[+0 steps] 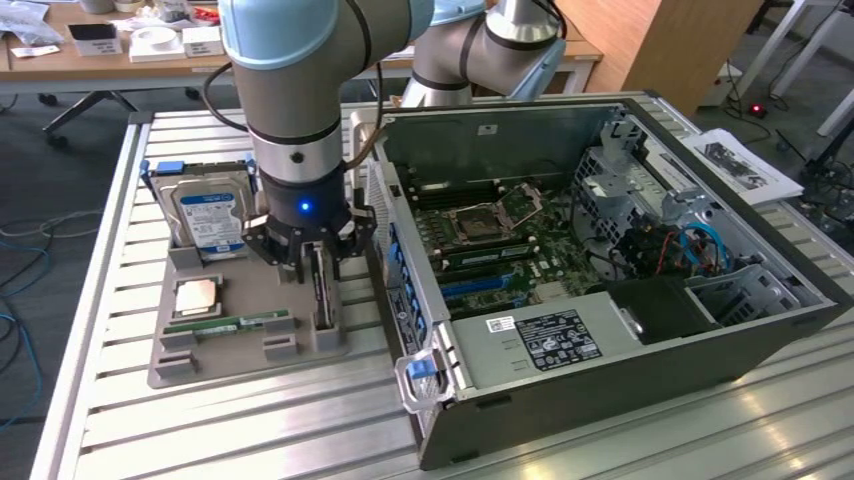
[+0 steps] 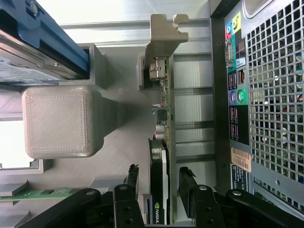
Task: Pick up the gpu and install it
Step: 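Pick up the gpu and move the gpu toward the slot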
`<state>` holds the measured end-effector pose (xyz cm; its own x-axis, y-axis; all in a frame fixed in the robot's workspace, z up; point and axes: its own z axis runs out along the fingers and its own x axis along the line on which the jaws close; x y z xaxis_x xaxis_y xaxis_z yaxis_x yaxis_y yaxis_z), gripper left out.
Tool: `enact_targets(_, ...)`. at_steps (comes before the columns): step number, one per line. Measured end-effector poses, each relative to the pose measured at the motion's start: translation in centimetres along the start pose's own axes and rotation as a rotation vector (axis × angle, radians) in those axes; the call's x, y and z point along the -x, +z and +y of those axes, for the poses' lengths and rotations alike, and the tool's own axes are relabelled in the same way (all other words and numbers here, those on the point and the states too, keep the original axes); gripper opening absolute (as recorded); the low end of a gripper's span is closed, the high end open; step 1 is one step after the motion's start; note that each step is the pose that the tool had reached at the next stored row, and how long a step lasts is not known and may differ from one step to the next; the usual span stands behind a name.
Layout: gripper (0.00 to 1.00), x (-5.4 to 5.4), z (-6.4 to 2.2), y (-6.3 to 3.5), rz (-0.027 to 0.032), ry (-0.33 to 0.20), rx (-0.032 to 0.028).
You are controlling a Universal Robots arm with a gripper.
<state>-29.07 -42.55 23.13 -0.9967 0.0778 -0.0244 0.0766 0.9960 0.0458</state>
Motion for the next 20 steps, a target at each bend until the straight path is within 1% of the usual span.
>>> enact_targets(7,0.47,0.0,-0.01,0.0,0.0001,0.0,-0.0001)
enact_targets(9,0.45,0.0,-0.01,0.0,0.0001,0.0,0.0)
enact_targets(10,0.39,0.0,-0.01,0.0,0.0001,0.0,0.0)
enact_targets(20,0.39,0.0,-0.01,0.0,0.0001,0.0,-0.0001)
